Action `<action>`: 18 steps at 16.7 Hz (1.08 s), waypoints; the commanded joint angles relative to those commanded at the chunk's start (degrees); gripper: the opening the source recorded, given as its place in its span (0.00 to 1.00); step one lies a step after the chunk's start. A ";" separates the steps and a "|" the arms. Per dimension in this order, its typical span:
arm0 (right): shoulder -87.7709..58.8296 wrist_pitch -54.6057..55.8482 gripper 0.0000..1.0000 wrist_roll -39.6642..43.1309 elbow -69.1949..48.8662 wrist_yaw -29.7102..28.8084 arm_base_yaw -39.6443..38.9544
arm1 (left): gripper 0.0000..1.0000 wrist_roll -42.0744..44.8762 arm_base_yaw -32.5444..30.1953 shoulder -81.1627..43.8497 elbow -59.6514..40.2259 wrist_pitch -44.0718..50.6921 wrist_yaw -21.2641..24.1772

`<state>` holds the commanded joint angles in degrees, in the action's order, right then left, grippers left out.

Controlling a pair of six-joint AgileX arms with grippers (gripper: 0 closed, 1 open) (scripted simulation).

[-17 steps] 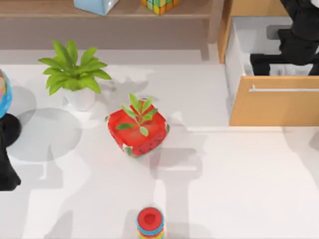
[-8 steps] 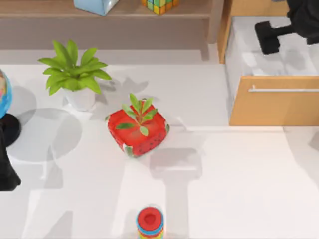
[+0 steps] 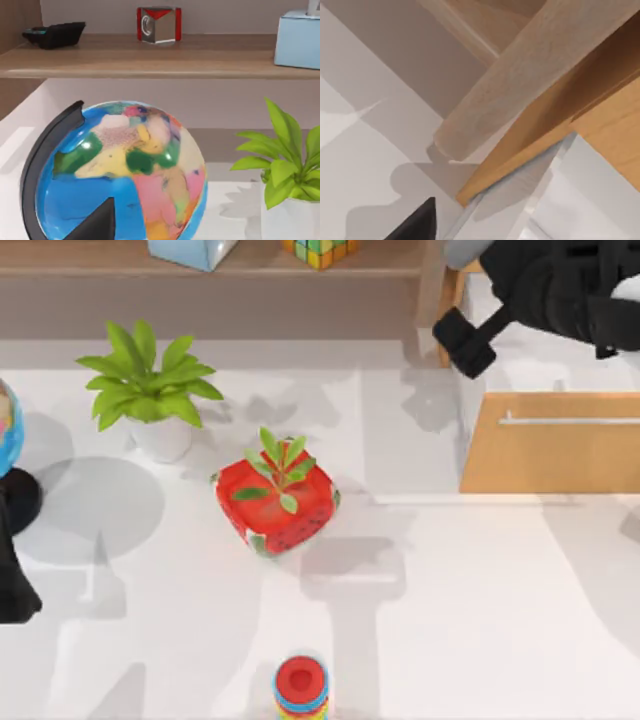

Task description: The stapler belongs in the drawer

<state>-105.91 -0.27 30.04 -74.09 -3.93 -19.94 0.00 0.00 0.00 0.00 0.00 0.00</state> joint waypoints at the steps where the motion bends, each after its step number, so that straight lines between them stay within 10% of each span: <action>1: 1.06 7.17 1.00 3.67 4.70 -0.31 -1.64 | 1.00 0.00 0.00 0.00 0.00 0.00 0.00; 10: 1.03 67.93 1.00 36.89 44.83 -6.25 -10.67 | 1.00 0.00 0.00 0.00 0.00 0.00 0.00; 18: -6.46 98.49 1.00 57.20 60.92 -16.41 -1.78 | 1.00 0.00 0.00 0.00 0.00 0.00 0.00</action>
<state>-112.37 98.22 87.24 -13.18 -20.34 -21.73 0.00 0.00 0.00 0.00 0.00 0.00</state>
